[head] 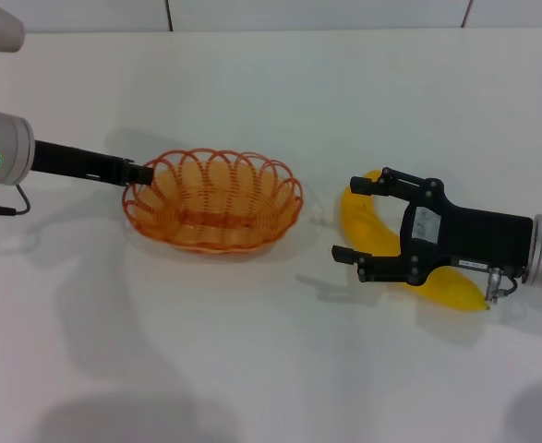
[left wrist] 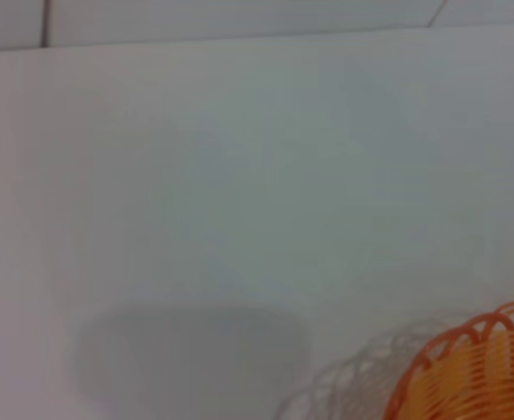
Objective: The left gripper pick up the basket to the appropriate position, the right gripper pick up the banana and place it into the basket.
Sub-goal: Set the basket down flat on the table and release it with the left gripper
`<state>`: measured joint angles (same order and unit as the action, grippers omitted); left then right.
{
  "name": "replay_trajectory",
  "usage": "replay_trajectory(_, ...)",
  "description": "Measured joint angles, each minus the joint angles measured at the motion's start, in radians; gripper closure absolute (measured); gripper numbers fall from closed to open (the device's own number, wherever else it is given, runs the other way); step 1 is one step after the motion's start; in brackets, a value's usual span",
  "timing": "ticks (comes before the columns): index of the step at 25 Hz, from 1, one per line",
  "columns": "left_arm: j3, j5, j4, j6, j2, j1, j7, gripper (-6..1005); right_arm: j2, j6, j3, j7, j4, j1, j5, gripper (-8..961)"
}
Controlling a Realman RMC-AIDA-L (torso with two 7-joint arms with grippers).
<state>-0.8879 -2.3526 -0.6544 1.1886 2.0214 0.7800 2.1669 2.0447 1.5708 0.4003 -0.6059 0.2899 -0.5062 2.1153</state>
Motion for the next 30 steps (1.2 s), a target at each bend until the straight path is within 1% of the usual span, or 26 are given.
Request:
replay_trajectory(6,-0.001,-0.047,0.000,-0.022,0.001,0.009,0.043,948,0.000,0.005,0.000,0.000,0.000,0.000,0.000,186)
replay_trajectory(16,0.000,-0.041,-0.004,-0.018,0.002,0.019,0.033,942,0.000,0.005,0.000,0.000,0.000,0.000,0.000,193)
replay_trajectory(23,-0.034,-0.040,-0.004,-0.014,0.005,0.026,0.018,938,0.000,0.005,0.000,0.000,0.000,0.000,0.000,198)
replay_trajectory(30,-0.033,-0.038,-0.004,-0.014,0.005,0.026,0.027,934,0.000,0.009,0.000,0.000,0.000,0.000,0.000,204)
